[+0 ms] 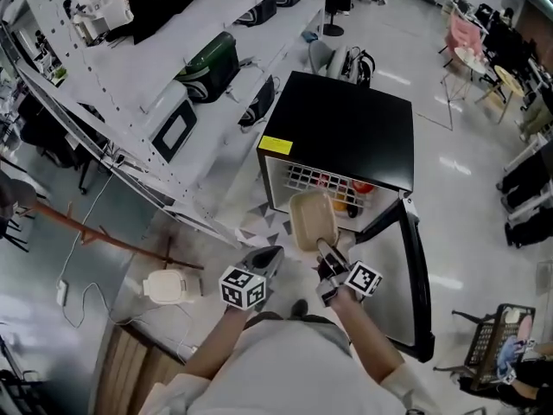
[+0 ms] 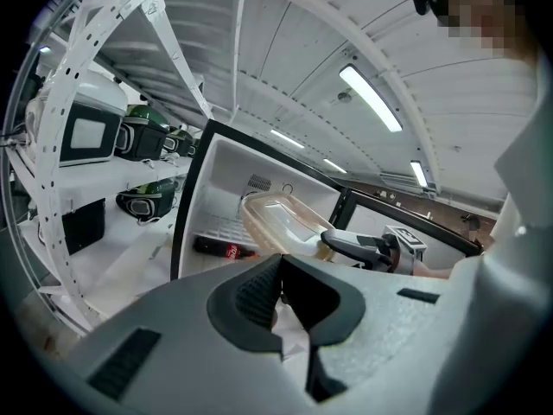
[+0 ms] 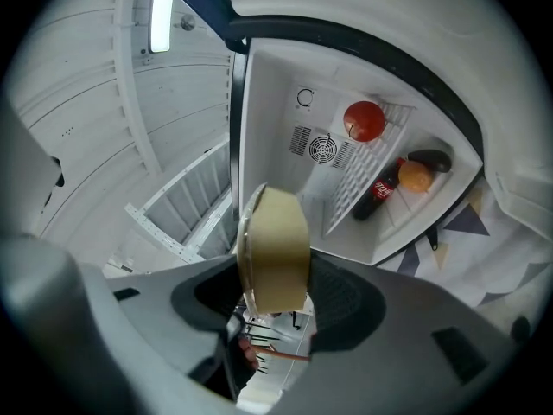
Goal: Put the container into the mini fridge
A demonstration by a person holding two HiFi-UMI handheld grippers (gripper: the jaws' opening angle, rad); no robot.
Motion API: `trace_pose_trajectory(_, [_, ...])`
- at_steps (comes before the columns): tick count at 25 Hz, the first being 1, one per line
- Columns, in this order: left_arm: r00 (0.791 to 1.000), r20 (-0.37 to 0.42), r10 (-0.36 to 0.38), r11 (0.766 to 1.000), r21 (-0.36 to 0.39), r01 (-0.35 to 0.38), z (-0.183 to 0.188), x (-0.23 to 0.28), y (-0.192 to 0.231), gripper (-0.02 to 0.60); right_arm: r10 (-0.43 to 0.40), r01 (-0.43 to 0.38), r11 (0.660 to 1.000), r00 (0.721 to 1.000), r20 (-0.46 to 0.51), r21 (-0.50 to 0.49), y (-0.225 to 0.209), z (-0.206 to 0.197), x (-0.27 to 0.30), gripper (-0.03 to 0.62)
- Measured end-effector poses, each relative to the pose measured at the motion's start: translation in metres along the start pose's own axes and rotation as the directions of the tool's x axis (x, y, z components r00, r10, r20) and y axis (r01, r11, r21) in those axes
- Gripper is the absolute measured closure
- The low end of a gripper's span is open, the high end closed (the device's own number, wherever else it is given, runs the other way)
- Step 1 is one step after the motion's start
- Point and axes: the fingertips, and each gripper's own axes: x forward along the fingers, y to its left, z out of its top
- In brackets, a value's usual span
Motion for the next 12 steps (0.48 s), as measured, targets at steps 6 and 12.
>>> trace_pose_trajectory(6, [1.000, -0.010, -0.017, 1.000, 0.012, 0.017, 0.009, 0.021, 0.006, 0.577, -0.045, 0.045, 0.999, 0.999, 0.009, 0.001, -0.019, 0.007, 0.011, 0.364])
trace_pose_trajectory(12, [0.997, -0.042, -0.072, 0.997, 0.022, 0.073, 0.016, 0.043, 0.018, 0.577, -0.133, 0.132, 0.991, 0.991, 0.033, 0.021, -0.040, 0.016, 0.018, 0.364])
